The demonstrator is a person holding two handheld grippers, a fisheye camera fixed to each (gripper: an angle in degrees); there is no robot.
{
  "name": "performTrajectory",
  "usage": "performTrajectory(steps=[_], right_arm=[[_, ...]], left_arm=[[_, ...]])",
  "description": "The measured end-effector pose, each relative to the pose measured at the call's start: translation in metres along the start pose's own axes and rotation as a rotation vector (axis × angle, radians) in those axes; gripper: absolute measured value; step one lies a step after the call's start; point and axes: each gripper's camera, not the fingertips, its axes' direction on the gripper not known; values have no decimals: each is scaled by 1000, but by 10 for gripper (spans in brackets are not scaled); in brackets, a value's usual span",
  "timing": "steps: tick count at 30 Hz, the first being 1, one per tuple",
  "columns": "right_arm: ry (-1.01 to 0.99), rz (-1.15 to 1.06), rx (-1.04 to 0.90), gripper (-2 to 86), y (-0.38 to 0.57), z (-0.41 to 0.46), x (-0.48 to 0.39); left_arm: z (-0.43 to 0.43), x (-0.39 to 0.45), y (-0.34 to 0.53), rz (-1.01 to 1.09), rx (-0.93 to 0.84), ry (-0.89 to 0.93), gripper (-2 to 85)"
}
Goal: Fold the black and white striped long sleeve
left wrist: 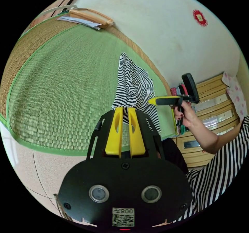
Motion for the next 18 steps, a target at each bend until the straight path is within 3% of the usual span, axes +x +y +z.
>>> performTrajectory(steps=[3, 8, 18], right_arm=[[8, -34, -21, 12, 9, 6, -25], [57, -64, -62, 16, 30, 4, -61], [357, -192, -117, 65, 106, 3, -145]], left_arm=[[-9, 1, -4, 43, 10, 30, 63], [-6, 0, -17, 85, -119, -95, 44], [-38, -18, -12, -55, -101, 41, 12]])
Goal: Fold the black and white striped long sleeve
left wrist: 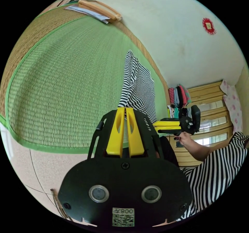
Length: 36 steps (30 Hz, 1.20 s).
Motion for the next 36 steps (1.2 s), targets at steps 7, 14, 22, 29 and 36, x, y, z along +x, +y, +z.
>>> performTrajectory(steps=[7, 14, 22, 29, 36], right_arm=[[165, -35, -1, 65, 23, 3, -38], [183, -29, 45, 17, 44, -9, -60], [154, 15, 76, 0, 72, -10, -61], [130, 53, 110, -3, 97, -6, -53], [133, 81, 66, -3, 127, 40, -31]], left_arm=[[-12, 11, 3, 15, -26, -23, 19], [-34, 22, 7, 20, 7, -19, 29], [-47, 37, 12, 26, -52, -52, 9], [-74, 60, 23, 46, -13, -20, 3], [-79, 70, 40, 21, -84, -93, 4]])
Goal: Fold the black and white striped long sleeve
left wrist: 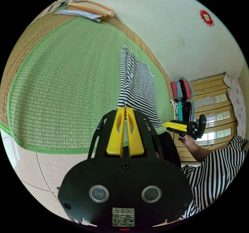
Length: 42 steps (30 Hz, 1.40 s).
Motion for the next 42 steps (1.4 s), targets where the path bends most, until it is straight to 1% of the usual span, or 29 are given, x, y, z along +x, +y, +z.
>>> performTrajectory(steps=[2, 7, 9, 10, 12, 13, 15, 16, 19, 21, 23, 26, 28, 30, 32, 33, 35, 37, 40, 41, 42], right_arm=[[-20, 2, -25, -2, 3, 20, 4], [-76, 39, -15, 0, 10, 44, 22], [-197, 67, -14, 4, 18, 55, 39], [-228, 72, -16, 4, 20, 58, 43], [-375, 114, -8, 4, 32, 72, 64], [-418, 124, 0, 3, 35, 75, 69], [-564, 160, 83, 2, 46, 79, 96], [-574, 181, 108, 2, 47, 79, 104], [-535, 242, 230, 1, 33, 74, 151], [-444, 270, 326, 1, 6, 73, 190], [-354, 307, 345, 1, -20, 81, 214], [-264, 335, 323, 1, -60, 108, 242], [-217, 350, 252, 0, -77, 131, 250], [-139, 335, 141, 0, -89, 165, 248], [-118, 288, 193, 1, -83, 171, 242], [-106, 280, 223, 1, -79, 177, 240], [-110, 286, 247, 1, -76, 186, 240], [-138, 306, 239, 1, -78, 195, 246], [-200, 314, 212, 1, -84, 206, 257], [-246, 315, 232, 1, -84, 209, 261], [-272, 332, 252, 1, -83, 211, 266]], left_arm=[[-2, 3, 5, -8, -14, 5, 5], [-23, 21, 15, 12, 39, -19, 12], [-34, 34, 16, 42, 82, -15, 17], [-36, 38, 15, 54, 90, -14, 18], [-39, 57, 9, 112, 100, -11, 20], [-38, 62, 6, 127, 98, -8, 20], [-32, 80, -5, 181, 73, 10, 17], [-29, 84, -9, 193, 64, 12, 16], [-18, 104, -23, 253, 31, -28, 9], [-9, 115, -32, 273, -1, -64, 5], [-2, 121, -37, 279, -32, -86, 3], [10, 128, -38, 286, -115, -176, 2], [7, 130, -35, 266, -99, -141, 2], [2, 136, -30, 240, -89, -126, 1], [-4, 143, -27, 231, -66, -133, 1], [-11, 151, -25, 240, -17, -131, 1], [-17, 164, -28, 265, 35, -84, 1], [-14, 176, -37, 298, 35, -59, 1], [4, 190, -57, 340, -22, -142, 2], [12, 189, -64, 337, -68, -215, 2], [17, 188, -68, 325, -90, -246, 2]])
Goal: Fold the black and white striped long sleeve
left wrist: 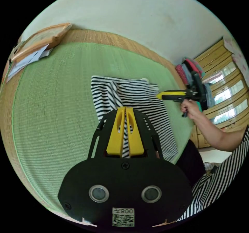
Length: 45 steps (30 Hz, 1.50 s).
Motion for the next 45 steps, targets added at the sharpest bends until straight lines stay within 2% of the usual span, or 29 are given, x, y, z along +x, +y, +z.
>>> performTrajectory(steps=[3, 6, 10, 14, 21, 24, 29, 34, 38, 42, 45], right_arm=[[-31, -6, 55, 1, -1, 2, 7], [8, 18, 39, 1, -9, 26, 19], [-89, 109, 33, 1, -14, 58, 46], [-170, 153, 53, 0, -5, 62, 57], [-283, 99, -24, 1, 97, 81, 9], [-350, 204, -97, 3, 150, 114, 4], [-521, 321, -97, 13, 194, 154, 13], [-614, 381, -76, 24, 207, 187, 22], [-700, 413, -43, 34, 213, 211, 28], [-766, 436, -40, 51, 218, 237, 31], [-801, 451, -26, 59, 221, 252, 33]], left_arm=[[-10, 3, 0, -32, 62, 109, 1], [-14, 15, -7, -13, 103, 123, 1], [6, 18, -25, -26, 10, 38, 2], [-3, 28, -19, -41, 24, 114, 2], [-24, 69, 60, -4, 20, 247, 12], [-12, 98, 93, -9, -27, 352, 24], [20, 165, 111, 76, -112, 420, 42], [52, 231, 98, 227, -160, 312, 58], [80, 275, 88, 366, -232, 140, 61], [100, 303, 86, 437, -266, -22, 30], [108, 315, 84, 457, -274, -55, 15]])
